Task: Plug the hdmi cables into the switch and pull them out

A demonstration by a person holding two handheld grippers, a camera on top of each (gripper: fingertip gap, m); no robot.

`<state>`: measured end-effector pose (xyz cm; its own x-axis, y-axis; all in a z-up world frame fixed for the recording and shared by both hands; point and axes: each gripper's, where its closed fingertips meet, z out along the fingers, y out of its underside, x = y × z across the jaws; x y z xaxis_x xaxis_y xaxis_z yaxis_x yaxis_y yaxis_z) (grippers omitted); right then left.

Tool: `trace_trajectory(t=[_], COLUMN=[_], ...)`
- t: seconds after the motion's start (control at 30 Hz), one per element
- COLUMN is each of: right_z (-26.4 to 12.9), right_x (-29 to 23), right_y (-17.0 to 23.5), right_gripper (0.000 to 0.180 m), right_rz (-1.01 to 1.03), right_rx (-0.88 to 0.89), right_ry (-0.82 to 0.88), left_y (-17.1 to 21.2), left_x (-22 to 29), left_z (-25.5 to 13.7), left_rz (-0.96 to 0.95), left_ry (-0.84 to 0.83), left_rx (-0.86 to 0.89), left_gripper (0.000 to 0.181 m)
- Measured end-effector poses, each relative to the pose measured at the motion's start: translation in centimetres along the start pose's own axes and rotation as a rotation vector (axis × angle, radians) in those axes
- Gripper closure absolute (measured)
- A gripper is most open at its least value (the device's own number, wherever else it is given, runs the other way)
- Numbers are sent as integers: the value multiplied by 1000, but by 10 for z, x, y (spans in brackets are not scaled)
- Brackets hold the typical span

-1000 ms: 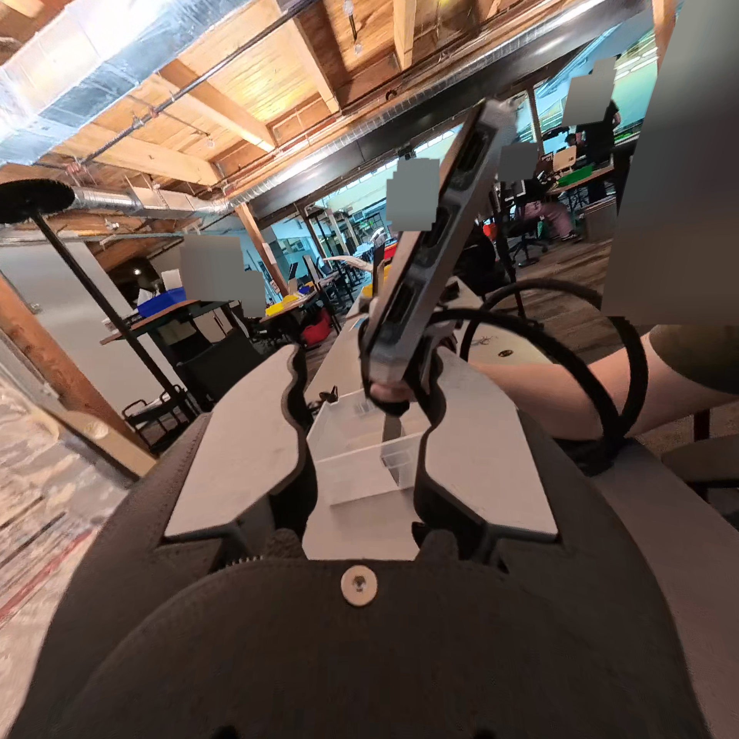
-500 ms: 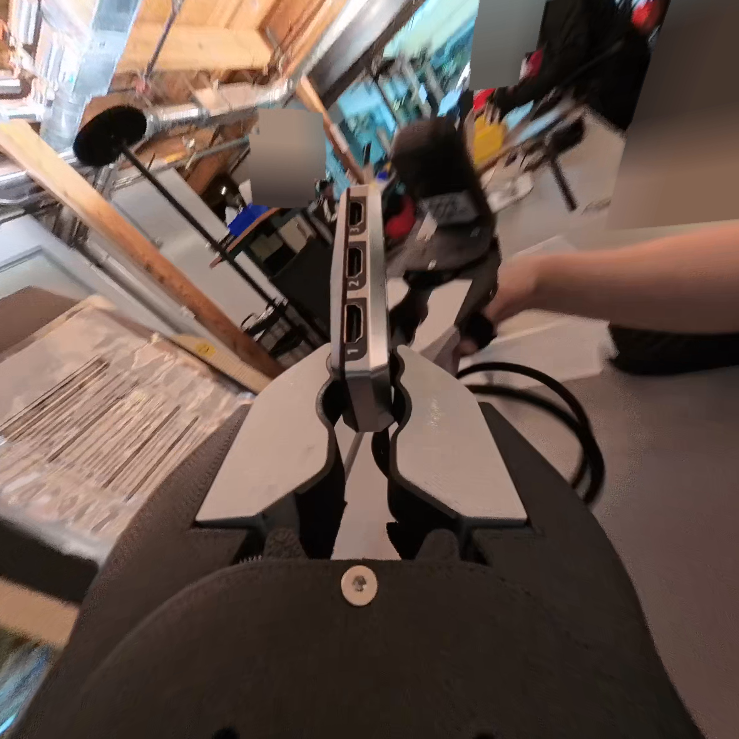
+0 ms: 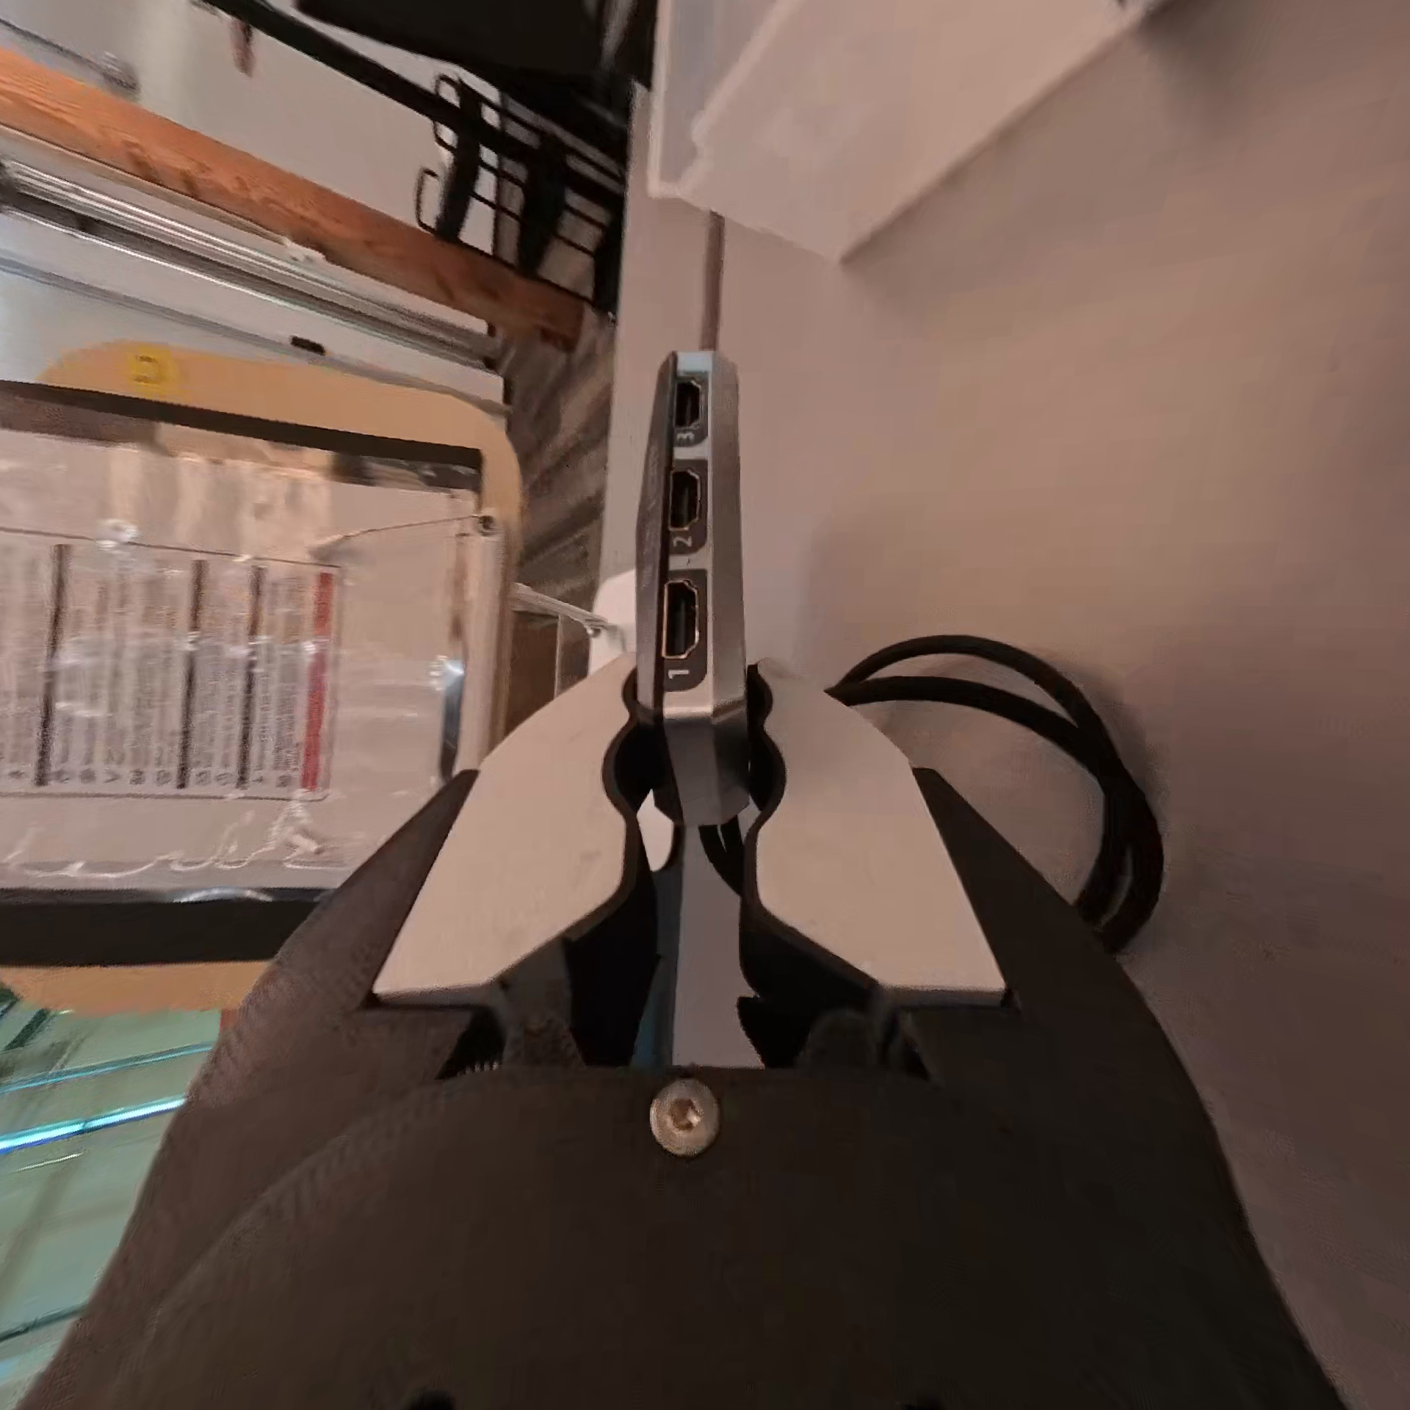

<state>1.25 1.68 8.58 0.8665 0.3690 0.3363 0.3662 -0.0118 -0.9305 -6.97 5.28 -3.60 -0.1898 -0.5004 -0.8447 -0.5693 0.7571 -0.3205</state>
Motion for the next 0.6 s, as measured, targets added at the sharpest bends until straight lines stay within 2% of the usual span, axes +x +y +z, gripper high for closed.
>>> trace_trajectory(t=[0.17, 0.4, 0.5, 0.6], right_z=[-15, -35, -41, -49], right_x=[-2, -14, -20, -22], right_y=[-21, -48, -54, -60], right_gripper=[150, 150, 151, 151], right_rz=[-36, -124, -138, -147], right_rx=[41, 55, 63, 70], right_ry=[25, 45, 24, 21], left_y=[15, 28, 23, 20], left_x=[41, 75, 79, 79], left_z=[34, 50, 47, 37], left_rz=[64, 0, -87, -186], left_ry=[64, 180, 240, 322], left_rx=[-92, -166, -153, -173], left_gripper=[159, 155, 143, 123])
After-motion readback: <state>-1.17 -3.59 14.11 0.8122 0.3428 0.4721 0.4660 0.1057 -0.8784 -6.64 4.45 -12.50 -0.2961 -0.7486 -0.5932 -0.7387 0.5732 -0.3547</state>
